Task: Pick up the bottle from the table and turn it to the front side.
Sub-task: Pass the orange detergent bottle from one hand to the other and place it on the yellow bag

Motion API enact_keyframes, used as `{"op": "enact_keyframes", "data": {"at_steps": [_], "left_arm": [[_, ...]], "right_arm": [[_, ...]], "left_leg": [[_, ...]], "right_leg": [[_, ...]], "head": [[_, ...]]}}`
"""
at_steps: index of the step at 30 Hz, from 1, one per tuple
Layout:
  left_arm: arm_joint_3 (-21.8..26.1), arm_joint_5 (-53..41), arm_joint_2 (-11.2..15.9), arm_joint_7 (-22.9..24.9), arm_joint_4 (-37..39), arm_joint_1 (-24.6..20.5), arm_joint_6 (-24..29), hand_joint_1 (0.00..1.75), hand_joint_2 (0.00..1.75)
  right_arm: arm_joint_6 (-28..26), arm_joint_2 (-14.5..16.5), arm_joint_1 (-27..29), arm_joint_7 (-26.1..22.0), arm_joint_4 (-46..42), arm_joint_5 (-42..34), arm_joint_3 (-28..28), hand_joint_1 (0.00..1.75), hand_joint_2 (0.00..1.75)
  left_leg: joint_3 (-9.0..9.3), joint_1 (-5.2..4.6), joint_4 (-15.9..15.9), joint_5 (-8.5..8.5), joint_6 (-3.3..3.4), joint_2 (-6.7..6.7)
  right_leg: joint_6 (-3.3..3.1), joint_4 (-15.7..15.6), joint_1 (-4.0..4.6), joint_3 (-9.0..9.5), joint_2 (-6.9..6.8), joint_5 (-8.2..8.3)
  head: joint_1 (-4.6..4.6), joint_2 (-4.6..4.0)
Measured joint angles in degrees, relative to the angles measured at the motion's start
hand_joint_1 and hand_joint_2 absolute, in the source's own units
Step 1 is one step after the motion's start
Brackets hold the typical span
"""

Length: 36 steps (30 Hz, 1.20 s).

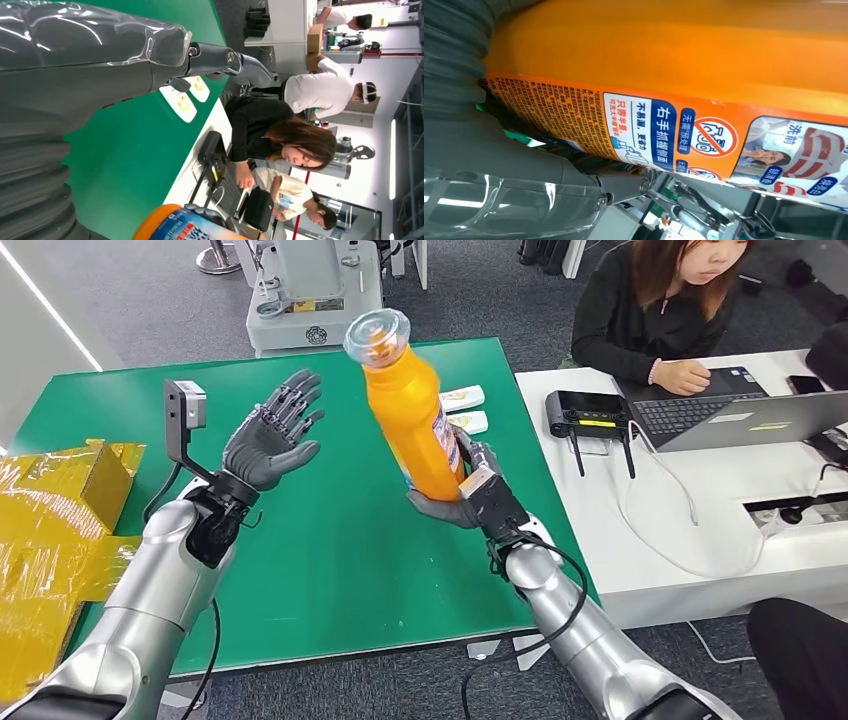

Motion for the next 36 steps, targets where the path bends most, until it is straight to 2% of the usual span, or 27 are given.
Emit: {"op": "enact_keyframes", "data": {"at_steps": [8, 15, 21, 31, 36], "left_arm": [[0.0, 1.5, 0.3, 0.3, -1.4, -0.2, 0.6, 0.00, 1.75], [0.0, 6.7, 0.0, 3.3, -3.7, -2.7, -2.4, 0.00, 1.75], [0.0, 10.4, -0.3, 6.0, -7.2, -3.0, -4.8, 0.00, 1.75], [-0.1, 11.7, 0.3, 7.5, -9.2, -1.0, -6.4, 0.00, 1.75], [-1.2, 9.0, 0.2, 8.0, -9.6, -0.6, -4.3, 0.00, 1.75]], "right_arm": [[0.1, 2.2, -1.5, 0.7, 0.5, -0.1, 0.0, 1.75, 1.75], [-1.2, 5.4, -6.3, 1.7, 7.3, 0.7, 0.1, 1.75, 1.75], [-1.8, 8.1, -9.6, 2.2, 12.2, 2.8, 0.1, 1.75, 1.75], [-2.1, 9.0, -10.3, 4.3, 14.3, 5.9, 0.1, 1.75, 1.75], [-0.9, 10.0, -10.7, 6.5, 15.1, 9.6, 0.6, 1.75, 1.75]], "left_leg": [[0.00, 0.01, 0.0, 0.01, -0.01, 0.01], [0.00, 0.00, 0.0, 0.04, -0.01, 0.00], [-0.01, 0.00, 0.0, 0.04, -0.01, -0.01], [-0.01, 0.00, 0.0, 0.04, -0.01, -0.02], [-0.01, 0.00, 0.0, 0.04, -0.01, 0.00]], "right_leg": [[0.00, 0.0, 0.01, -0.01, 0.01, 0.00], [0.00, 0.0, 0.00, -0.01, 0.00, 0.01], [0.00, 0.0, 0.00, -0.02, 0.00, 0.01], [0.00, 0.0, 0.00, -0.01, -0.01, 0.00], [0.00, 0.0, 0.00, -0.02, 0.00, 0.00]], "head": [[0.01, 0.00], [0.00, 0.00], [0.00, 0.00], [0.00, 0.00], [0.01, 0.00]]}}
